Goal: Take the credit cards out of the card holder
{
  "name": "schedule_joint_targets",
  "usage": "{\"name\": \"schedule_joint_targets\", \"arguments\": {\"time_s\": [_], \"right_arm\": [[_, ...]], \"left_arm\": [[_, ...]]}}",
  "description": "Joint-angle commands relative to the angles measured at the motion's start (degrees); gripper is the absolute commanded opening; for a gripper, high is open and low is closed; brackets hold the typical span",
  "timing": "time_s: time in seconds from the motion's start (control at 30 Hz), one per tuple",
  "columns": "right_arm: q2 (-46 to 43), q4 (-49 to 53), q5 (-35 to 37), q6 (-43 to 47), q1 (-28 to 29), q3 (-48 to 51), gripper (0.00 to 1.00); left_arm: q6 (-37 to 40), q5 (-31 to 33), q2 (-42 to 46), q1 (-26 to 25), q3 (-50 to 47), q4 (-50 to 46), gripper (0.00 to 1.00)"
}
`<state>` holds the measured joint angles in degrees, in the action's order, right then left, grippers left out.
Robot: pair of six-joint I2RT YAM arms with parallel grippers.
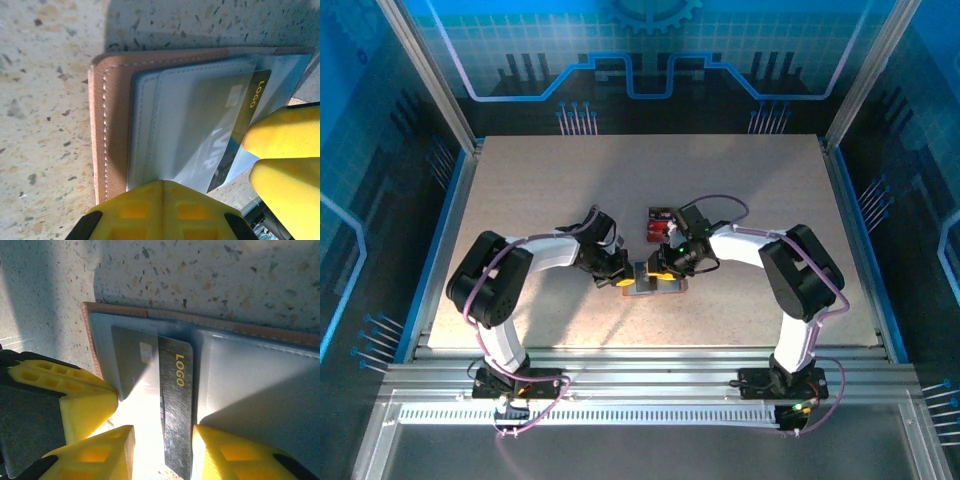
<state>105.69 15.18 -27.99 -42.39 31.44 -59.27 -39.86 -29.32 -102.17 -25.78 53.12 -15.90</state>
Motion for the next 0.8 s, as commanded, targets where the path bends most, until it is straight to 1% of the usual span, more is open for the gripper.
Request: {"name": "schedule_joint_targets", "arguments": {"time_s": [0.0, 0.47, 0.77], "right_arm": [[1.47, -0.71, -1.53, 0.51, -0.83, 1.15, 0.34], [0.72, -4.21, -2.74, -0.75, -1.73, 3.66, 0.29], [-1.45, -7.87, -3.89, -2.14, -3.01, 6.34, 0.21]], "left_arm": [[1.71, 1.03, -1.14, -0.4, 1.18, -2.29, 0.0], [1.55, 1.42, -2.95, -1.29, 2.73, -3.08, 0.0], [1.89, 1.99, -3.12, -1.38, 2.68, -3.94, 0.0]]}}
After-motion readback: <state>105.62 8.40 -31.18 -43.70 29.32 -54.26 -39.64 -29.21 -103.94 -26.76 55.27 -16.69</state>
